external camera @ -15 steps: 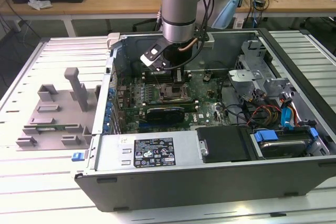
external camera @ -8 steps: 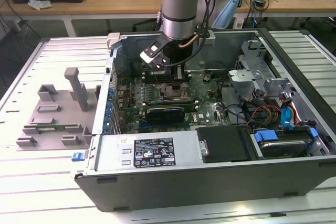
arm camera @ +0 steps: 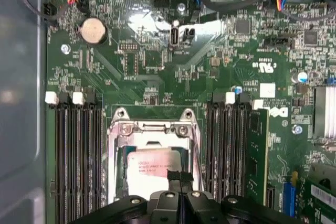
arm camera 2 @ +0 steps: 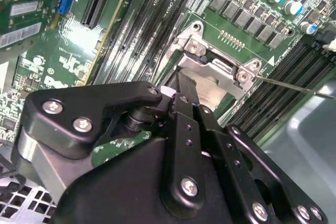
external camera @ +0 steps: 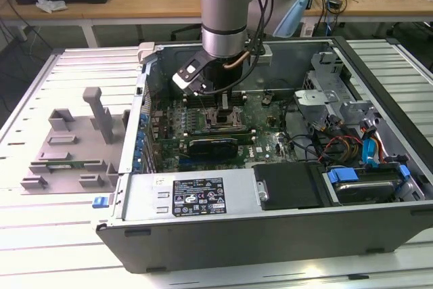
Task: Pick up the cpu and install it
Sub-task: 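Close the cpu cover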
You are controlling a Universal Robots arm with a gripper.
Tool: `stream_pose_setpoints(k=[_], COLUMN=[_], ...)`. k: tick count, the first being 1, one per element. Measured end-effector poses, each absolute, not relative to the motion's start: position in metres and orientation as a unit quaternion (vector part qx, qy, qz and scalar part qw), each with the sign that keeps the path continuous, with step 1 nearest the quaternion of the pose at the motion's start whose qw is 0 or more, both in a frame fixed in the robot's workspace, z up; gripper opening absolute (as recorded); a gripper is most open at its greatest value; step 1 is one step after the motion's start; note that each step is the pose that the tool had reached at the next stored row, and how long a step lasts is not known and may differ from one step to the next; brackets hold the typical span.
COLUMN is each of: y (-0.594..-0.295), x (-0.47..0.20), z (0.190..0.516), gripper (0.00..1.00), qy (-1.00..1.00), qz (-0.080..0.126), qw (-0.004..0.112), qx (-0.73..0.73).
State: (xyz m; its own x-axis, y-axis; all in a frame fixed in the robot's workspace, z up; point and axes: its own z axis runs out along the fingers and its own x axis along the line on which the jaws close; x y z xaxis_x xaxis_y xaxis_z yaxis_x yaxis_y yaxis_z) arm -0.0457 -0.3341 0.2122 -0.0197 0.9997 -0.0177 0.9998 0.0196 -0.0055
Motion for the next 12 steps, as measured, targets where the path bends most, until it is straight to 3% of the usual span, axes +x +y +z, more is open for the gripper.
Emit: stream_pose_setpoints(k=[12], y=[-0.3336], x=[-0.0494], z=[0.2029], gripper=[0.11], qy=[0.714], qz=[-0.006], qw=[0.002], qx=[0.7])
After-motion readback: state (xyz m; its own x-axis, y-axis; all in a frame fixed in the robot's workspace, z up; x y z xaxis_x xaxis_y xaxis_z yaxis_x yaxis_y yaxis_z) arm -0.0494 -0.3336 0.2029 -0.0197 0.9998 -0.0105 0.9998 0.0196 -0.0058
